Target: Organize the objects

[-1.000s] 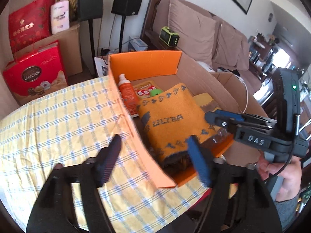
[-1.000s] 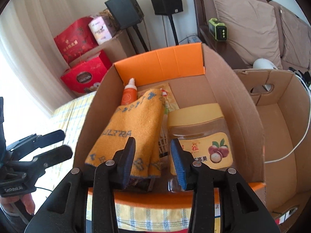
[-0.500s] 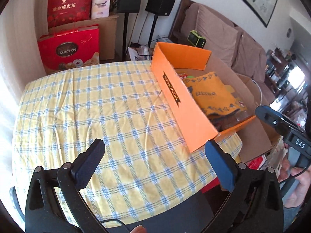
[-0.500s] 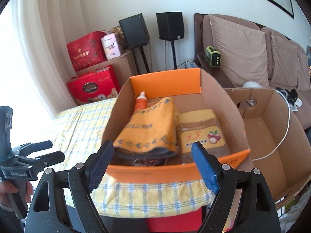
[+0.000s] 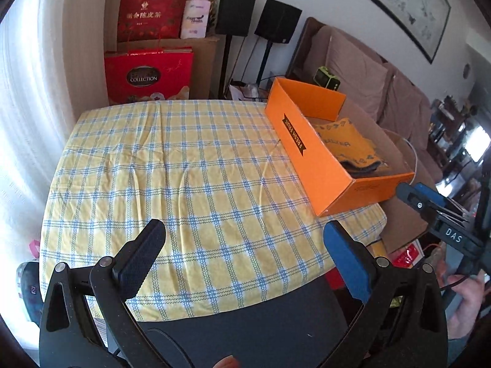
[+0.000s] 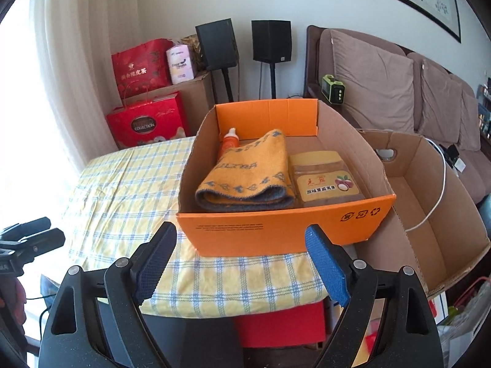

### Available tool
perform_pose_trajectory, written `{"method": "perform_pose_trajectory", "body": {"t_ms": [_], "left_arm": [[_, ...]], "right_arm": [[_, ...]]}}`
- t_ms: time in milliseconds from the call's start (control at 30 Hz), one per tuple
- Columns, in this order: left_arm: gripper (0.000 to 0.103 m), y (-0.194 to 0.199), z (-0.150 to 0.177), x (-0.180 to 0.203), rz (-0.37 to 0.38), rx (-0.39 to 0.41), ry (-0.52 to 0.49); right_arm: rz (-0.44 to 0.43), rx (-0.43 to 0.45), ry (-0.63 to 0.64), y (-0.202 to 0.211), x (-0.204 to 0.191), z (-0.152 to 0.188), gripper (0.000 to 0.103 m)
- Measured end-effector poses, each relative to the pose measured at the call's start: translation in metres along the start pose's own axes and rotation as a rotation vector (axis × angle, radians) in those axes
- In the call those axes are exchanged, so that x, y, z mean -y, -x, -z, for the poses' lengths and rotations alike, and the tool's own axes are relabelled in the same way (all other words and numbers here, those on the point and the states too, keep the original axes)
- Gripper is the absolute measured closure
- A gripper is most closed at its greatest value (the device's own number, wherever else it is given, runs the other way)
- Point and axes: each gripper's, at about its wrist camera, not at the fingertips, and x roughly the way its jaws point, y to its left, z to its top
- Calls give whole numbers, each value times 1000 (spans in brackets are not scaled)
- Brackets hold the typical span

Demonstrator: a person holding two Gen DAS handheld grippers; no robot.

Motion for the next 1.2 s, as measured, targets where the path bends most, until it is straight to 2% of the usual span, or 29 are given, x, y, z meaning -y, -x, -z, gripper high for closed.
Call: {"method": "perform_pose_trajectory", "body": {"t_ms": [233, 333, 367, 533, 600, 1000, 1200], "left_arm": [[0, 13, 11, -3, -66, 65, 15], [0, 12, 16, -11, -45, 70, 74], [0, 13, 18, -12, -35, 78, 87], [0, 16, 23, -7, -100, 95, 69], [0, 17, 24, -5, -117, 94, 61], [0, 22, 25, 2, -126, 94, 44], [0, 29, 26, 4, -165, 99, 29]], "right_arm": [[3, 15, 8, 10, -21, 13, 11], [18, 4, 40, 14, -31, 17, 5], [26, -1, 45, 14, -34, 18, 0], [8, -11, 35, 17, -39, 22, 1], [26, -9, 38, 19, -40, 23, 0], [44, 3, 19, 26, -35, 25, 0], [49, 13, 22, 30, -35, 25, 0]]}}
